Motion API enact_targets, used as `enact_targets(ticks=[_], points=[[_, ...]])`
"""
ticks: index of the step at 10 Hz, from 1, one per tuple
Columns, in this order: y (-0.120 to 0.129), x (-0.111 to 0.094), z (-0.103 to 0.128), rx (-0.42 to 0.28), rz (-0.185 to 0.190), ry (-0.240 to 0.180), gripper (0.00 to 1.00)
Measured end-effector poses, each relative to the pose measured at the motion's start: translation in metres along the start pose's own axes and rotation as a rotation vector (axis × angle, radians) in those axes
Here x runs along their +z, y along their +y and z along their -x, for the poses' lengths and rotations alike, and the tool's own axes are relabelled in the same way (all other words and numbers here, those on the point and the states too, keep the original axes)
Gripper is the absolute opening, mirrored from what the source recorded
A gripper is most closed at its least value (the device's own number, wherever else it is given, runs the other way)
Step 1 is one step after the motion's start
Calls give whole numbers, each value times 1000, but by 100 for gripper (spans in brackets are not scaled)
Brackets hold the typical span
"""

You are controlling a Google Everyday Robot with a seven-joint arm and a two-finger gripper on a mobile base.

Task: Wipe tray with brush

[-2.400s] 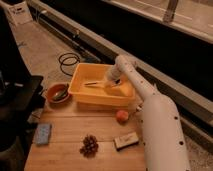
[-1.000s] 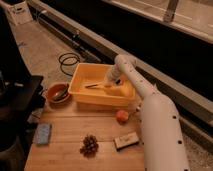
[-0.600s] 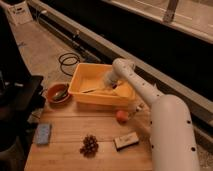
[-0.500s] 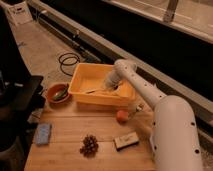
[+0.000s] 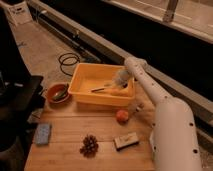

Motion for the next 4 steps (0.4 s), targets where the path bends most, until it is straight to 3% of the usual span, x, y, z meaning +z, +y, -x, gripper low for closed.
enact_targets(ticks=[2,4], points=[[-6,5,8,-21,4,-10,0],[-2,19,38,-69,24,-39,0]])
